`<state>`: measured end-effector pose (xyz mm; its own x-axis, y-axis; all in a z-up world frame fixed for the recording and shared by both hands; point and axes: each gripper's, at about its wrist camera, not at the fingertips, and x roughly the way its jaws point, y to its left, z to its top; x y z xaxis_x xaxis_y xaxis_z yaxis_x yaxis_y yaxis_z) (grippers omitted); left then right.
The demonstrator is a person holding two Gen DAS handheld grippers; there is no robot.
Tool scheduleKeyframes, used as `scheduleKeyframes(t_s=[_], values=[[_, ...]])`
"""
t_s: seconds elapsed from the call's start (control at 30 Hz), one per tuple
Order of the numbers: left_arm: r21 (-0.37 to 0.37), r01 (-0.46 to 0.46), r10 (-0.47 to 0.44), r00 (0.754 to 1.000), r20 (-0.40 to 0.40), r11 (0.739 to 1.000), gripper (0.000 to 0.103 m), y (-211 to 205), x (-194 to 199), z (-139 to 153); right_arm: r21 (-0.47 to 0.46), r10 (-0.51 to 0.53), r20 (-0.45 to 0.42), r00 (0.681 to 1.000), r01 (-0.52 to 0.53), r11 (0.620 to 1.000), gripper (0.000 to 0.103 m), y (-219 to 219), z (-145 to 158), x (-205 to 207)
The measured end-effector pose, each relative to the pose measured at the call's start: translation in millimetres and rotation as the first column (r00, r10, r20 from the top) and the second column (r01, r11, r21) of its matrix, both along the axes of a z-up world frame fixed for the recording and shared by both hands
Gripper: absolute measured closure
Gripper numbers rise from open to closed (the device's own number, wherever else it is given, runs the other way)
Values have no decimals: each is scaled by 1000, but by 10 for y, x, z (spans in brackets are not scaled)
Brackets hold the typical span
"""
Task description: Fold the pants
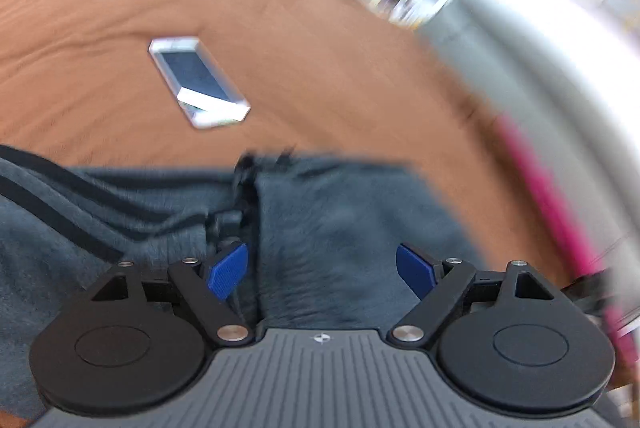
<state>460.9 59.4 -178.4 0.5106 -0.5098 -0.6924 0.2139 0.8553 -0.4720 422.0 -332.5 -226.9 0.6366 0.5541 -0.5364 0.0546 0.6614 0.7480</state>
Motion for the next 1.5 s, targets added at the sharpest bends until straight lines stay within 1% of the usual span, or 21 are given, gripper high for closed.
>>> scheduleKeyframes(t_s=[0.07,0.13,0.23,0.27,0.3,0.33,0.43,0.5,0.57,0.63,0.67,0.77,0.83,0.93,1.0,1.1,1.17,1.23,1.27,1.33,1.5], values=[[34,9,-7,999,-41,999,8,-146,86,-141,16,3,3,1000,-3,1000,76,-14,1,-6],[104,30,-24,998,-61,994,9,-267,114,-269,16,6,8,1000,-6,1000,78,-15,0,-13],[253,58,-60,998,2,966,14,-471,20,-356,8,13,54,998,-14,1000,81,-59,22,-53],[299,69,-82,996,30,952,20,-548,-32,-365,-5,17,76,997,-16,1000,81,-53,55,-64],[329,71,-94,994,55,942,25,-598,-80,-361,-23,24,95,995,-22,999,81,-23,104,-72],[336,72,-102,992,73,939,26,-629,-117,-338,-44,34,107,994,-30,999,81,10,153,-73],[305,64,-89,994,69,950,25,-564,-135,-293,-59,40,137,990,-32,998,82,50,240,-83],[272,72,-88,995,46,960,20,-496,-88,-312,-31,35,170,985,-30,999,83,47,296,-97],[224,77,-86,996,29,971,20,-408,-63,-343,-15,44,226,973,-42,999,83,112,449,-146],[158,62,-67,997,31,986,20,-296,-50,-337,-59,89,282,955,-75,995,83,279,646,-178],[123,50,-54,998,27,991,22,-228,-58,-312,-73,102,299,949,-84,994,83,344,718,-185],[23,-11,10,999,41,1000,23,21,-172,-134,-52,131,337,932,-120,991,83,519,916,-162],[-9,-28,29,997,66,1000,18,207,-264,17,-85,161,364,917,-140,987,83,646,1042,-145],[8,-36,35,996,85,999,16,417,-314,150,-104,198,381,903,-171,980,83,821,1173,-124],[40,-85,81,993,90,996,16,580,-327,158,-120,220,392,893,-188,975,83,942,1233,-126],[54,-146,143,987,68,988,16,799,-410,105,-151,261,399,879,-218,964,83,1164,1367,-145],[101,-179,176,984,39,979,16,901,-443,20,-179,305,394,867,-253,951,83,1326,1464,-147],[153,-215,215,976,16,965,21,1019,-495,-75,-222,351,393,850,-283,933,83,1514,1547,-140],[146,-230,231,973,12,962,23,1081,-528,-84,-237,371,391,842,-297,925,83,1601,1580,-141],[80,-226,225,974,25,971,21,1235,-640,-79,-267,416,386,824,-332,905,83,1807,1611,-147],[115,-218,216,976,32,969,22,1402,-710,-38,-340,543,361,758,-436,833,83,2376,1556,-170]])
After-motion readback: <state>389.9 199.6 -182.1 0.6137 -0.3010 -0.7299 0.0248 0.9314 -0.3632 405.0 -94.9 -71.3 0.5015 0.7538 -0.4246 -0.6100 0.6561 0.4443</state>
